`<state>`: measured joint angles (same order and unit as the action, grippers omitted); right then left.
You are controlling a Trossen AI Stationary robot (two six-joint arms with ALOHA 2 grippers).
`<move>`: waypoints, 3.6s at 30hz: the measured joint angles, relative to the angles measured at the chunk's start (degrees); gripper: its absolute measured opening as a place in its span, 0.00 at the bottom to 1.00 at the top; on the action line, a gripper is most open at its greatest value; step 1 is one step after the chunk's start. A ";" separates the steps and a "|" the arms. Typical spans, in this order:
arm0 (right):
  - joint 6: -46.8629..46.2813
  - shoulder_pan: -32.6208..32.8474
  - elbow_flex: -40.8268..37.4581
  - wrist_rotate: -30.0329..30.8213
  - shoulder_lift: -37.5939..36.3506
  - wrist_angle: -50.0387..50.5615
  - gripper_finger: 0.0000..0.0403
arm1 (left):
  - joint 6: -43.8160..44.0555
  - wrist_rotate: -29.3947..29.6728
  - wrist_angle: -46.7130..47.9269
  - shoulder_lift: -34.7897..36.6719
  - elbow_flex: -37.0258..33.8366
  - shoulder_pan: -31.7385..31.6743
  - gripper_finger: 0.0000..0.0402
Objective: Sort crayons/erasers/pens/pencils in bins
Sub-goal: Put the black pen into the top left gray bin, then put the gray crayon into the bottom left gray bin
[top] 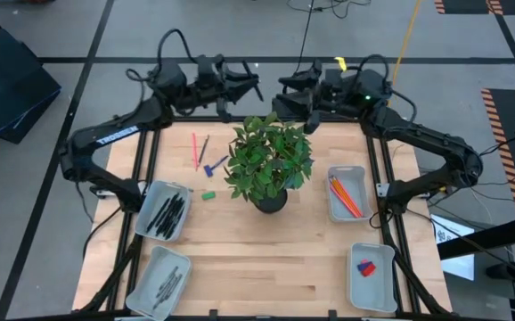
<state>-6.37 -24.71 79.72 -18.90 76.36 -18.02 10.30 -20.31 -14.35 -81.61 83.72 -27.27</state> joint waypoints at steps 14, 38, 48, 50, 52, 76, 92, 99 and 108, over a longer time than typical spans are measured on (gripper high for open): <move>3.87 -0.07 0.00 13.18 -4.83 14.97 0.61 | 6.51 15.38 59.03 18.45 0.04 7.45 0.08; 5.55 2.02 -0.02 15.77 -21.05 40.74 0.61 | 83.81 19.71 94.92 12.36 -24.62 49.47 0.08; 2.58 9.70 -0.02 15.87 -24.11 49.59 0.61 | 82.63 14.98 88.65 9.17 -37.84 42.89 0.11; 2.57 10.39 -0.02 15.92 -23.95 49.57 0.61 | 81.70 14.86 86.57 9.21 -39.64 41.22 0.12; 2.54 10.78 -0.02 16.03 -23.65 49.57 0.61 | 81.60 14.77 85.48 9.19 -41.07 39.56 0.12; 2.95 10.95 -0.02 16.07 -20.03 49.55 0.61 | 54.31 14.64 91.81 9.07 -24.39 24.23 0.45; -0.69 10.94 -0.02 17.72 -18.47 49.55 0.61 | 6.27 16.58 90.43 -16.67 -14.12 1.49 0.54; -1.88 10.93 -0.02 17.67 -18.47 49.57 0.61 | 0.53 17.35 89.77 -26.84 -14.12 2.70 0.63; -1.93 10.93 -0.02 19.15 -18.47 49.66 0.61 | -3.43 18.28 91.67 -28.75 -17.49 7.53 0.63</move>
<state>-8.30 -13.78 79.70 0.24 57.89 31.64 6.86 -2.03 77.32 -110.37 66.23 -19.75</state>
